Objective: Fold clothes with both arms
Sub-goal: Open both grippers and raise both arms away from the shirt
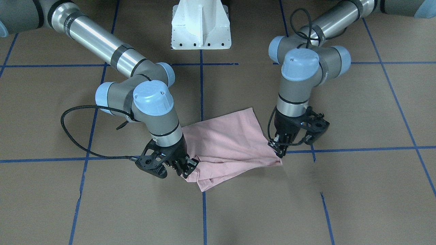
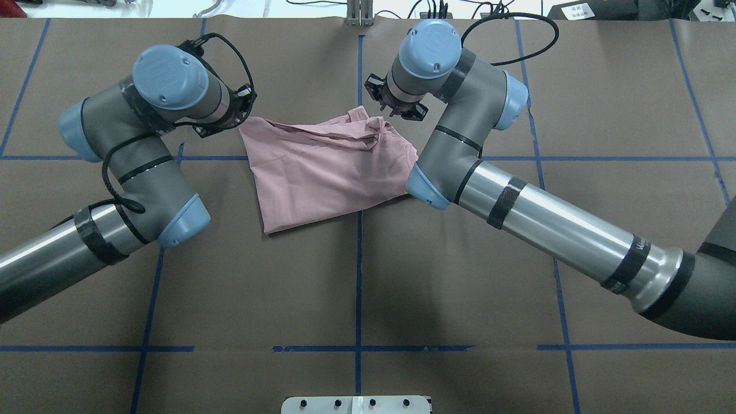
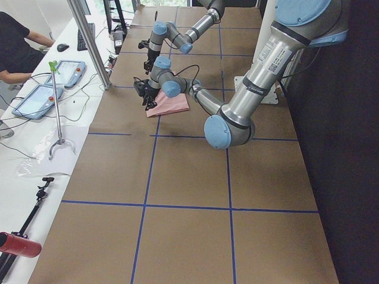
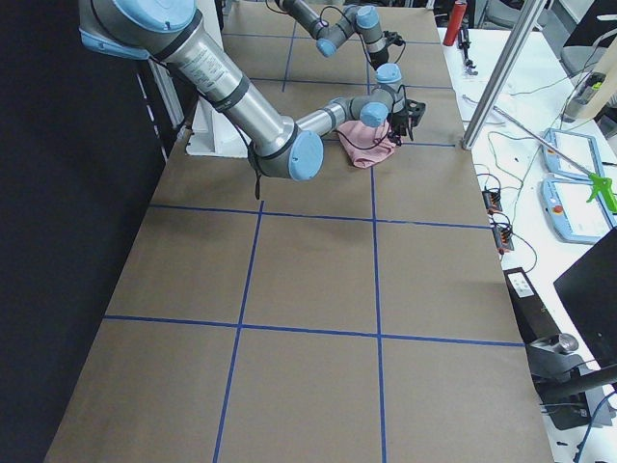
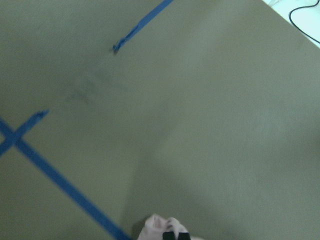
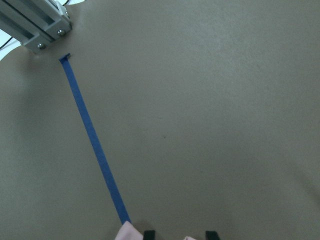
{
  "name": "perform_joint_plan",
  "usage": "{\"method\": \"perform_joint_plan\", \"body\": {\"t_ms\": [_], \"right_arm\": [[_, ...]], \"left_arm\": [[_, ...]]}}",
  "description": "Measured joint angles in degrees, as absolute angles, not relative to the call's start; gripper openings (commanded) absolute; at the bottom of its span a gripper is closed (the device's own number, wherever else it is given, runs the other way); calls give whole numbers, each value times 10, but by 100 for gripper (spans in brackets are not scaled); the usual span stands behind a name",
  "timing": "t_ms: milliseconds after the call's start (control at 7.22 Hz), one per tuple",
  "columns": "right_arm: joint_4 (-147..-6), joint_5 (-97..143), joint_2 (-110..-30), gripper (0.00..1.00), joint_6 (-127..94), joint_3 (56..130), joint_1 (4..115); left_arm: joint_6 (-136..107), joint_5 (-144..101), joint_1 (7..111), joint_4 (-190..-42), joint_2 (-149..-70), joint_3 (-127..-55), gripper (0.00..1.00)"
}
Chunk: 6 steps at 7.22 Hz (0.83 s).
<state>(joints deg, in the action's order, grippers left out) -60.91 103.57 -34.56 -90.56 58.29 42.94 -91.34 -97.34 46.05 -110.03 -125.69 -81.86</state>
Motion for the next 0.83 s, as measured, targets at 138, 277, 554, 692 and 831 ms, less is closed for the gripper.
{"method": "perform_joint_plan", "body": {"t_ms": [138,277,554,692,831], "right_arm": [[-608,1036,-342,100,-893,578,434],[-609,1042,-343,100,-874,578,442],[-643,1109,-375,100,-823,619,486],[-690,1151,-428,100,-761,687,524],[-748,1185,-493,100,-670,764,564]], "left_arm": [[-904,-975,464,-1103,-1256,-817,100],[-900,-982,466,-1103,-1253,-827,100],[-882,-1019,477,-1099,-1212,-895,100],[-858,-1038,486,-1095,-1173,-949,100],[-822,-1057,499,-1088,-1128,-1003,100]]}}
